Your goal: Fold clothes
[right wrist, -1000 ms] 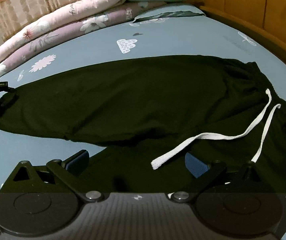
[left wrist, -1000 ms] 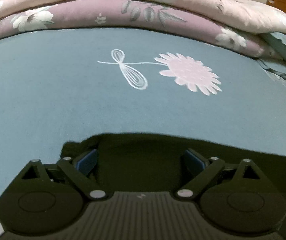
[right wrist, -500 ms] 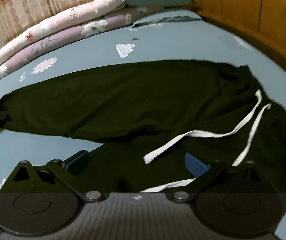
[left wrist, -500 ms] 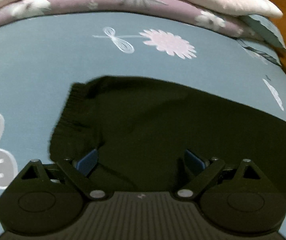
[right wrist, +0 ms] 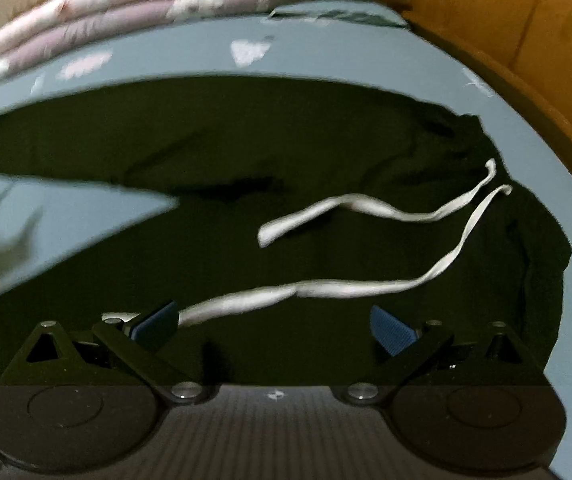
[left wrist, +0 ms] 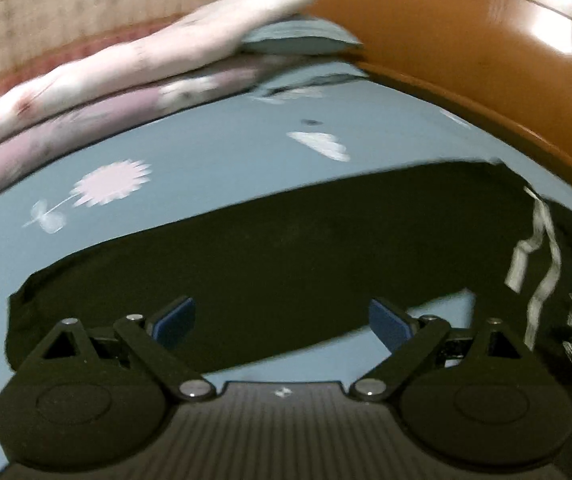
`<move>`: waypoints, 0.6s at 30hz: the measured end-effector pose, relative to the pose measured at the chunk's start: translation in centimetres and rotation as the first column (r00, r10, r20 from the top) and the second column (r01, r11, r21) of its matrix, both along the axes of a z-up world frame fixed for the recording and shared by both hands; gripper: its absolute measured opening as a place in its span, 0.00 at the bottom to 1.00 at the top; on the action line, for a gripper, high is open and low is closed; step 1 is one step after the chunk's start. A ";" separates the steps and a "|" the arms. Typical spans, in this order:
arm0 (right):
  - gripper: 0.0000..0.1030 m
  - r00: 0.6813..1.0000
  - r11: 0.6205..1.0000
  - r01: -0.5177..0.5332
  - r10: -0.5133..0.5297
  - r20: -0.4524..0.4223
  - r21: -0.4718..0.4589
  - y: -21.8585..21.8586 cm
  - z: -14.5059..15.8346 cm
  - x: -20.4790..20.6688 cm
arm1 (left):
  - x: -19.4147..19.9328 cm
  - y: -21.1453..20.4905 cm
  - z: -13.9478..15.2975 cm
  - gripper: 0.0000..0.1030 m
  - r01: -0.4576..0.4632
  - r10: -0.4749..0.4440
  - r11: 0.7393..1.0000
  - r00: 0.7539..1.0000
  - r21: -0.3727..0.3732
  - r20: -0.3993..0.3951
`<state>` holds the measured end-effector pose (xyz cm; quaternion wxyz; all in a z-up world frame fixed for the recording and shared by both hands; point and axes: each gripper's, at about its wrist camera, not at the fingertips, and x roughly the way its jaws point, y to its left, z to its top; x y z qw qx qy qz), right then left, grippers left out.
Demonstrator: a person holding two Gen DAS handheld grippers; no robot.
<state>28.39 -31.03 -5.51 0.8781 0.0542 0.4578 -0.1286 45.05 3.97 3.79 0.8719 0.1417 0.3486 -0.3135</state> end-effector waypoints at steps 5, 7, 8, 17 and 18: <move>1.00 0.996 1.000 -0.023 0.022 -0.083 -0.004 0.9 -3.1 -0.1 | -5.0 -0.7 2.2 0.91 0.086 -0.090 0.993 0.994 0.075 0.054; 1.00 0.997 1.000 -0.003 0.004 -0.079 0.021 0.9 -3.8 -0.3 | -6.9 -0.3 2.9 0.91 0.101 -0.109 0.990 0.991 0.095 0.075; 1.00 0.997 1.000 0.003 -0.001 -0.073 0.031 0.7 -3.8 -0.4 | -7.8 -0.1 3.2 0.91 0.109 -0.118 0.988 0.989 0.106 0.086; 1.00 1.000 1.000 0.012 -0.012 -0.009 0.014 1.1 -4.4 -1.5 | -12.6 -1.5 -3.4 0.93 0.162 -0.150 0.986 0.964 0.038 -0.221; 1.00 1.000 1.000 0.013 -0.013 -0.001 0.012 1.1 -4.4 -1.6 | -13.0 -1.8 -4.4 0.93 0.162 -0.149 0.986 0.954 0.026 -0.262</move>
